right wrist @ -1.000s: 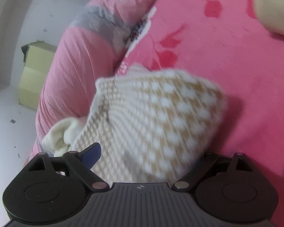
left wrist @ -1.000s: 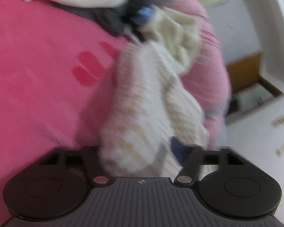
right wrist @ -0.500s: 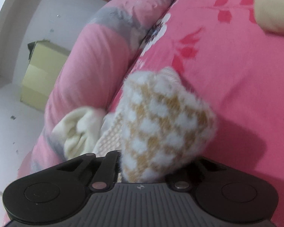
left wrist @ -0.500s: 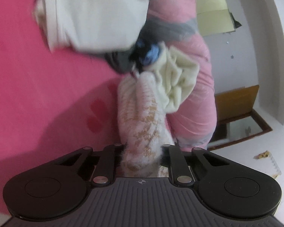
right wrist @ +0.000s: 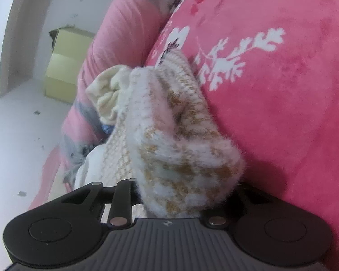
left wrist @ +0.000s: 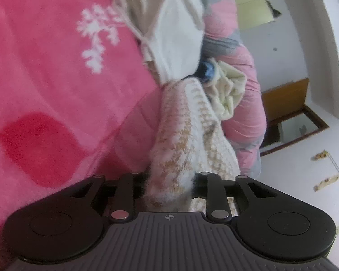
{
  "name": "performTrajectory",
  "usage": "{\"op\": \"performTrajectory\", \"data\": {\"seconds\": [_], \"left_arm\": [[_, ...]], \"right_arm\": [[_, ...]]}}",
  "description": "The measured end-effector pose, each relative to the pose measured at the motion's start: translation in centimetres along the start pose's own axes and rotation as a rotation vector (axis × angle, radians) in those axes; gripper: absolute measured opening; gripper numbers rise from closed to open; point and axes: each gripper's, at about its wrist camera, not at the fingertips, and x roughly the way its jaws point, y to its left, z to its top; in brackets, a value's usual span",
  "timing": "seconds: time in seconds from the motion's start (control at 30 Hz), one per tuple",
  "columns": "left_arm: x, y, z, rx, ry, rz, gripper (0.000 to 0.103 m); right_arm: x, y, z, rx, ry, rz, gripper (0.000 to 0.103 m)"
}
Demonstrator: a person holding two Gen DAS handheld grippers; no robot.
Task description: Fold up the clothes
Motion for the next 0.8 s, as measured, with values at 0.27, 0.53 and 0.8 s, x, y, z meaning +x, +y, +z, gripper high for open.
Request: {"op": "performTrajectory", "data": {"seconds": [0.27,0.53,0.8], "left_arm": [[-1.7,-0.2,0.5,0.145,-0.044,0.058,0.057],[-1.1,0.0,-0.3,0.234,0.038,0.052,0.034],[-1.6,-1.1,-0.7,0.286,0.006,0.064,0.011]], "right_arm": [[-8.0,0.9,0.4,-0.137,-0.078,-0.128,0.053],[-7.7,4.1,-0.2,-0.374,-0.159,-0.201,0.049],[-7.1,6.5,-1.2,-0.528,-0.161,-0.247,0.015]]}}
